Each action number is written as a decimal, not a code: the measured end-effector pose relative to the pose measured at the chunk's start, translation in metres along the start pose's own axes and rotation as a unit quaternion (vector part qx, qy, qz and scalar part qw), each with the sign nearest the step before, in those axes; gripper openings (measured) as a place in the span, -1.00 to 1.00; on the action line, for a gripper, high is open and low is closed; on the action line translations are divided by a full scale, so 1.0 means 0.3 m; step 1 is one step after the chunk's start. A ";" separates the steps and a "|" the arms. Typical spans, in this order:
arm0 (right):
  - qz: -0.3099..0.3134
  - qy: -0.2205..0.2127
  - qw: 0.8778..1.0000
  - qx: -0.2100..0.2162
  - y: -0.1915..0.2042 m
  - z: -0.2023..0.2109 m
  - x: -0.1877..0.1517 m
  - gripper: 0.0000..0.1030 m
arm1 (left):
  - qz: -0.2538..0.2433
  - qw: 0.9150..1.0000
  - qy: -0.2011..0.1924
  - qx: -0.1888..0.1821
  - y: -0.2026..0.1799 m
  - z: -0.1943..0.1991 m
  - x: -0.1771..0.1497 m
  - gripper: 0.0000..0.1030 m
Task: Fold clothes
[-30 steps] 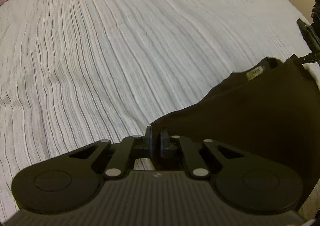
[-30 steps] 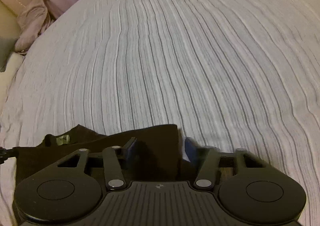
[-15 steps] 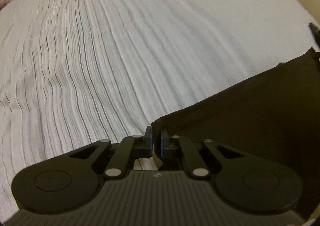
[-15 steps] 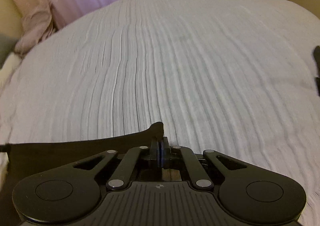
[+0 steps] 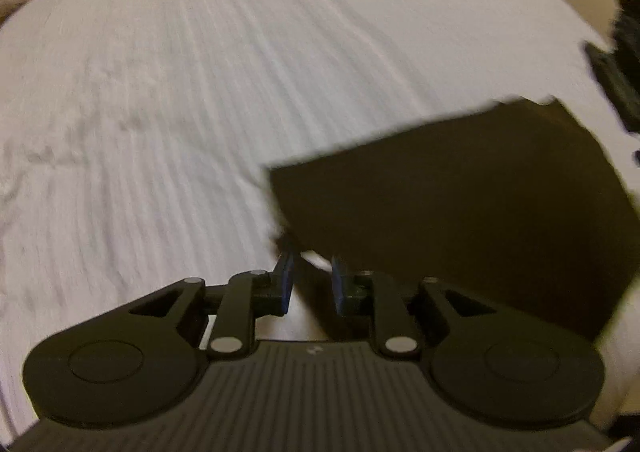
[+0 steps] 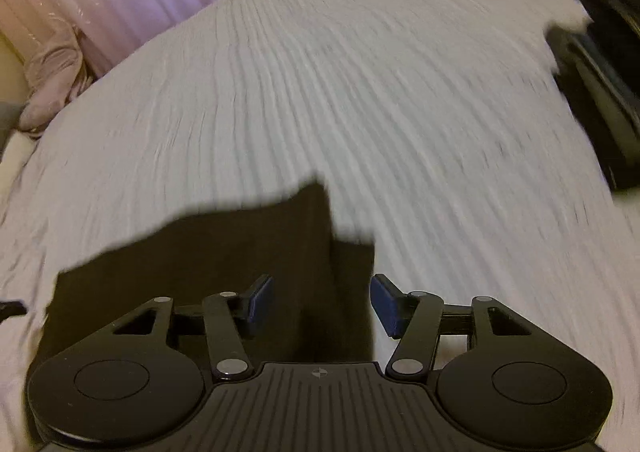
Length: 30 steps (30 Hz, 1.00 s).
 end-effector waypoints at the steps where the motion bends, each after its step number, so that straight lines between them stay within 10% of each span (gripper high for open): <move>1: -0.002 0.010 1.000 -0.001 0.002 0.036 -0.045 0.11 | -0.004 1.000 0.005 -0.016 -0.036 0.012 -0.025 -0.66; 6: 0.019 0.069 0.997 -0.004 -0.014 0.088 -0.306 0.10 | -0.016 0.997 0.043 -0.069 -0.174 0.019 -0.192 -0.62; 15: 0.044 0.092 0.990 -0.101 -0.075 0.212 -0.417 0.11 | -0.120 0.990 0.070 -0.033 -0.178 0.160 -0.333 -0.62; 26: -0.002 0.065 0.998 0.004 0.198 0.245 -0.416 0.11 | -0.241 0.962 0.019 -0.127 -0.369 0.289 -0.433 -0.41; 30: 0.008 0.087 0.996 0.009 0.192 0.173 -0.429 0.11 | -0.208 0.971 0.071 -0.093 -0.330 0.204 -0.488 -0.41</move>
Point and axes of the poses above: each gripper's, at about its wrist camera, not at the fingertips, and z roughly against the way its jaws point, y to its left, x to its top, the point moved 3 cm from there along -z, roughly the way its jaws point, and after that the axes turned 12 degrees about -y, right-handed, at the moved point
